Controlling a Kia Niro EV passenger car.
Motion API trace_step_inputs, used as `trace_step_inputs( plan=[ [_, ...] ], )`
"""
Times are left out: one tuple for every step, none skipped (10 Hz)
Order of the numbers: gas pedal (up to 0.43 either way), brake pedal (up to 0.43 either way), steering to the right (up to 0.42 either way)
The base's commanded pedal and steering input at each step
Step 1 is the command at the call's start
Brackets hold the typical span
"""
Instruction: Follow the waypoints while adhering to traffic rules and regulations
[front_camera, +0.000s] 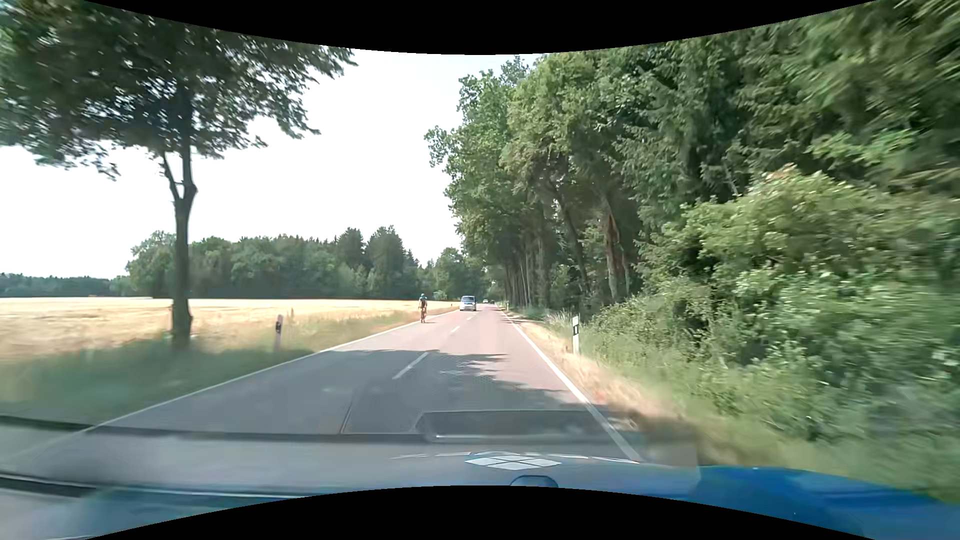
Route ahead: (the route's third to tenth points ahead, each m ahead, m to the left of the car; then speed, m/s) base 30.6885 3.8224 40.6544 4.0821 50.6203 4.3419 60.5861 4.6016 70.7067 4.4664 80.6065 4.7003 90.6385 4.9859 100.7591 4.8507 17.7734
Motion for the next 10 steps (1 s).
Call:
trace_step_inputs(
  plan=[
    [0.197, 0.0, -0.001],
    [0.197, 0.0, -0.004],
    [0.197, 0.0, -0.005],
    [0.197, 0.0, -0.005],
    [0.197, 0.0, -0.004],
    [0.197, 0.0, -0.003],
    [0.197, 0.0, -0.002],
    [0.197, 0.0, 0.0],
    [0.197, 0.0, 0.0],
    [0.197, 0.0, 0.0]
  ],
)
